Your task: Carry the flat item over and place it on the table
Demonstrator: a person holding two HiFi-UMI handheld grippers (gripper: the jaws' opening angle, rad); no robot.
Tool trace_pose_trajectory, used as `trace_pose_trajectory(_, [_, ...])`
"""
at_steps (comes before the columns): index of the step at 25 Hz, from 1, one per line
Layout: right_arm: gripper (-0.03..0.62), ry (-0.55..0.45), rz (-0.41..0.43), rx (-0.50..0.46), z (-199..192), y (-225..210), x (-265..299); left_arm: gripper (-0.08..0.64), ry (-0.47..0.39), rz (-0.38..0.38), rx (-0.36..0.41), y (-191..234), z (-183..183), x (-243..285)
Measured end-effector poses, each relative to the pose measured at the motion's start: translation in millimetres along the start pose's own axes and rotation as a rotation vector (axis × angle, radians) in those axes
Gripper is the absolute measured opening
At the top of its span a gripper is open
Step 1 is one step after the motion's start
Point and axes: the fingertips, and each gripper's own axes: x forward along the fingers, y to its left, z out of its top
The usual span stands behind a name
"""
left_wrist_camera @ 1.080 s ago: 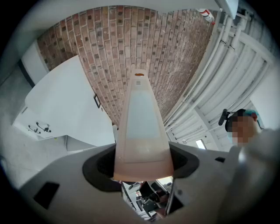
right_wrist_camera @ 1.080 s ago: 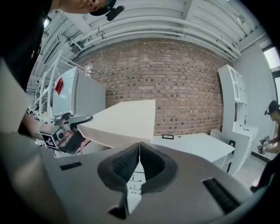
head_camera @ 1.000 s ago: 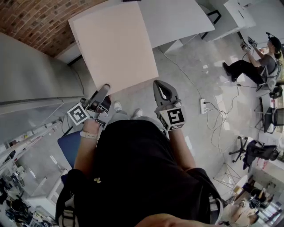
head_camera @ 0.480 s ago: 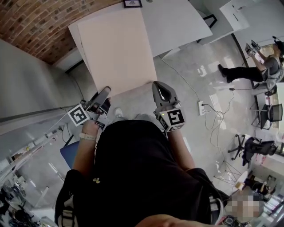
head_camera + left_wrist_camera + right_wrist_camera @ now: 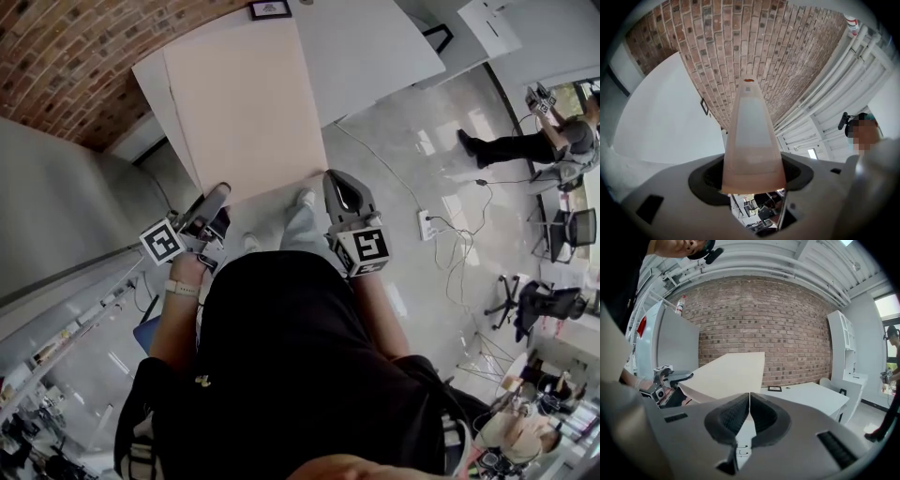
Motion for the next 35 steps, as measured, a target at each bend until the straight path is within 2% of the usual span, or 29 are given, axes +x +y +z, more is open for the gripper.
trace_pose_trajectory(7, [0.014, 0.008, 0.025, 0.006, 1, -60, 41, 0.288, -0.025, 0.019, -0.014, 26, 8, 59])
trace_pose_trajectory(13, [0.014, 0.011, 0.071, 0.004, 19, -108, 69, 0.288, -0.057, 0.057, -0.022, 31, 18, 111])
trace_pose_trajectory(22, [0.014, 0.029, 0.125, 0.006, 17, -200, 101, 0.288, -0.099, 0.108, -0.047, 58, 11, 203])
trace_pose_trajectory(31, [0.014, 0.049, 0.175, -0.001, 11, -266, 109, 0.288, -0.139, 0.141, -0.061, 66, -6, 269])
trace_pose_trajectory(35, [0.014, 0.058, 0.169, -0.001, 10, -288, 113, 0.288, -0.147, 0.153, -0.080, 71, -6, 292])
